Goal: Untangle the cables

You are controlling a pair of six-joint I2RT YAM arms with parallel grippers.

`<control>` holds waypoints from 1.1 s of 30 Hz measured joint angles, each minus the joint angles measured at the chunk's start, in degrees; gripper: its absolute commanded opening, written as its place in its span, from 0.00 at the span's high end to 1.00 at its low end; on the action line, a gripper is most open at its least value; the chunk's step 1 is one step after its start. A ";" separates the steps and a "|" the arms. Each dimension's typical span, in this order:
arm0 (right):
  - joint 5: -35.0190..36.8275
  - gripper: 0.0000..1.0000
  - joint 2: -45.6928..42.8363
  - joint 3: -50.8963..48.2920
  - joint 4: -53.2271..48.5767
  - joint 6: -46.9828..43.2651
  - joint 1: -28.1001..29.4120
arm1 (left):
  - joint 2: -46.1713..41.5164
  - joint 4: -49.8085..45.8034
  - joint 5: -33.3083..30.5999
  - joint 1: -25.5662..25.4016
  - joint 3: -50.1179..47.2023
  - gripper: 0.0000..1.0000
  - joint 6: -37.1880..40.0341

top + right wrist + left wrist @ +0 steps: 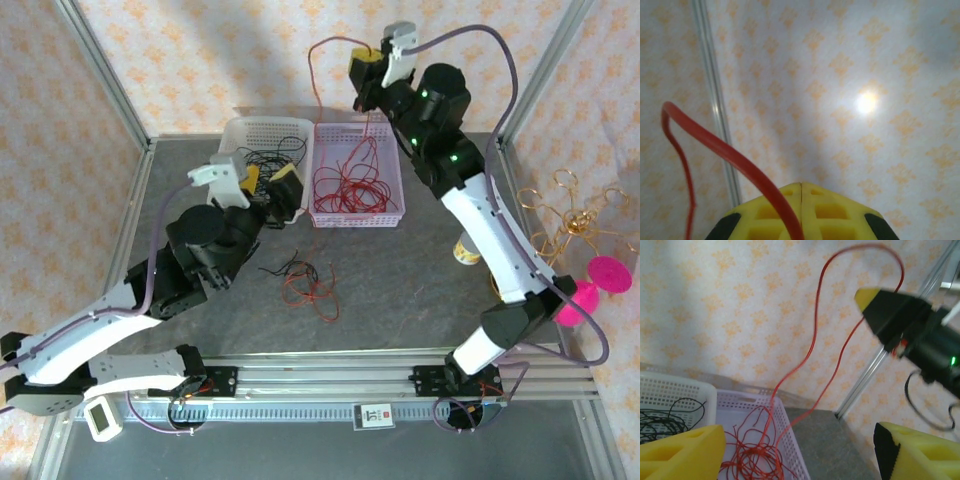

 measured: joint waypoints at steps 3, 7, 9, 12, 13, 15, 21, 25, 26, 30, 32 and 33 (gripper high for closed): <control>3.74 1.00 3.89 5.25 -0.17 -0.22 -0.39 | -2.58 -0.24 0.28 0.00 -5.01 0.24 -2.54; 7.43 1.00 10.45 10.67 -0.31 -0.66 -2.38 | -4.83 -1.66 1.70 -0.02 -11.06 0.27 -6.25; 8.04 1.00 14.34 12.72 -0.87 -0.39 -4.15 | -6.03 -2.91 2.23 -0.02 -14.05 0.29 -8.46; 8.22 1.00 19.45 13.88 -1.99 0.94 -6.40 | -7.74 -4.37 3.06 0.00 -17.64 0.32 -11.74; 8.20 1.00 20.85 13.88 -2.49 1.42 -6.91 | -8.20 -4.68 3.15 -0.02 -18.56 0.32 -12.74; 8.22 1.00 23.43 13.86 -3.52 2.32 -7.54 | -9.11 -5.40 3.34 0.00 -20.48 0.33 -14.62; 8.41 1.00 26.40 8.74 -4.24 5.44 -7.67 | -10.25 -7.15 3.80 -0.02 -23.32 0.33 -18.40; 8.83 1.00 26.40 2.27 -3.06 8.09 -7.87 | -10.75 -7.50 3.76 -0.02 -23.56 0.34 -19.32; 8.94 1.00 26.40 0.24 -2.97 8.81 -7.98 | -10.86 -7.52 3.76 0.00 -23.56 0.34 -19.52; 8.76 1.00 26.40 -8.44 -0.96 11.26 -8.37 | -10.91 -7.48 3.74 0.00 -23.93 0.34 -20.17; 8.72 1.00 26.40 -12.81 -0.68 12.09 -8.59 | -10.88 -7.54 3.76 0.00 -24.52 0.34 -20.46; 8.66 1.00 26.40 -14.38 -0.66 12.35 -8.59 | -10.86 -7.52 3.76 0.00 -24.81 0.34 -20.52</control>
